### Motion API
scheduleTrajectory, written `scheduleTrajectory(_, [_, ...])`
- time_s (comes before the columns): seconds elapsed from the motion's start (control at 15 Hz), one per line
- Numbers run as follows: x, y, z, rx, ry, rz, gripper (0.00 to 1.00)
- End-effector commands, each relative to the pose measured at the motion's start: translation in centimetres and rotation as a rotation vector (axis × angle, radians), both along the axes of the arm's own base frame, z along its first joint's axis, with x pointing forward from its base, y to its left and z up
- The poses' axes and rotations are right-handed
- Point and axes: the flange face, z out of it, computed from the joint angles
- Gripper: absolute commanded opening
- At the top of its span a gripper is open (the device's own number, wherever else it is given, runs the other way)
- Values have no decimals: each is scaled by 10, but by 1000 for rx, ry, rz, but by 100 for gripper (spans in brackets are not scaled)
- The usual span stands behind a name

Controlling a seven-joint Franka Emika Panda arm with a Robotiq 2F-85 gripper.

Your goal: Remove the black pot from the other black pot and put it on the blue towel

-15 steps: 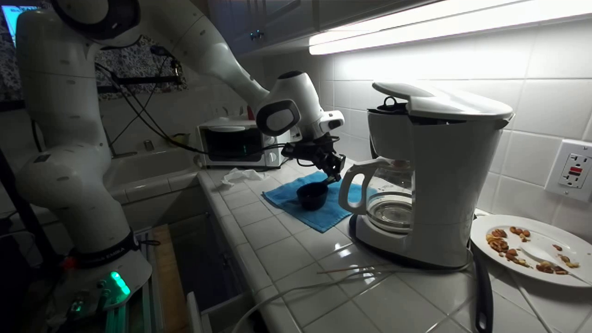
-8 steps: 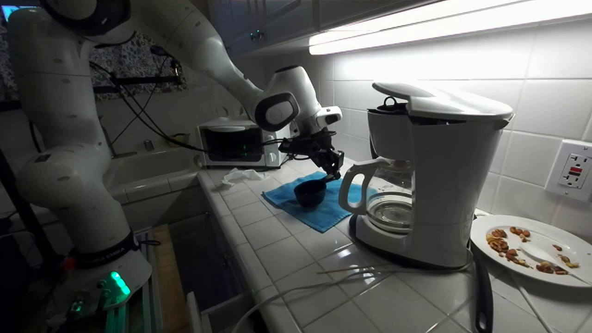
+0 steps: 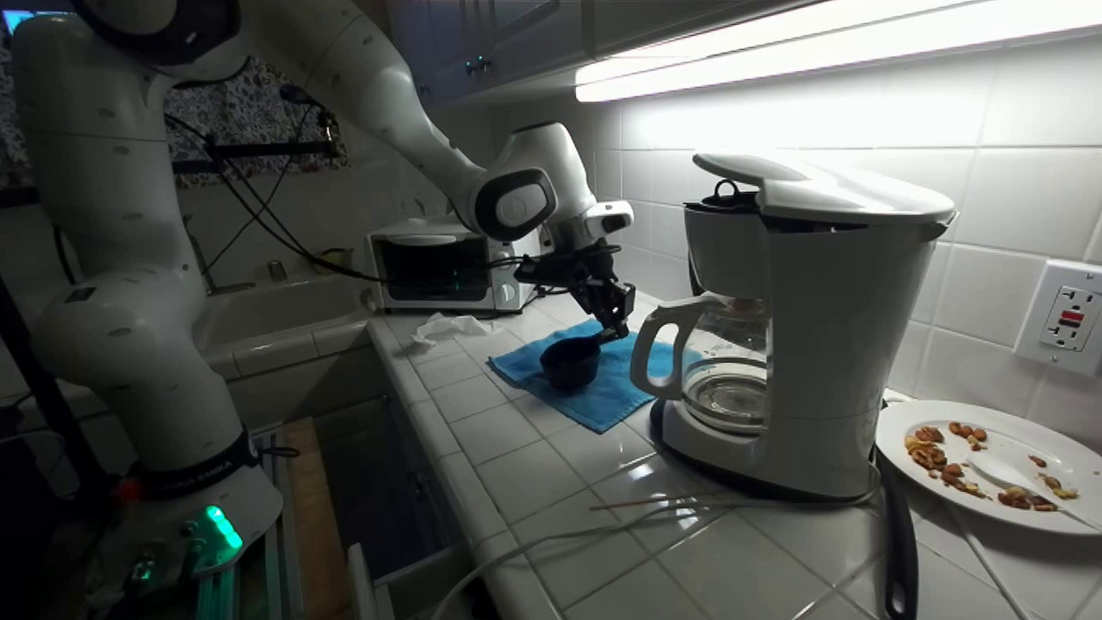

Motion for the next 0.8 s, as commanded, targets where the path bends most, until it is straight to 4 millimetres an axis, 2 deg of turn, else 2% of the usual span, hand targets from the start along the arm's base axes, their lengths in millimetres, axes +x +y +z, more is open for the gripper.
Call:
scheduleTrajectory(0.0, [-8, 5, 6, -10, 18, -15, 17])
scheduleTrajectory(0.07, [-8, 5, 6, -7, 20, -15, 17])
scheduleTrajectory(0.2, [-8, 6, 5, -6, 23, -14, 8])
scheduleTrajectory(0.33, [-8, 6, 5, -10, 24, -15, 4])
scheduleTrajectory(0.4, [-8, 6, 4, -11, 24, -14, 11])
scheduleTrajectory(0.47, [-9, 5, 4, -12, 24, -18, 30])
scheduleTrajectory(0.6, [-9, 3, 5, -14, 22, -21, 38])
scheduleTrajectory(0.73, [-10, 1, 4, -16, 23, -25, 52])
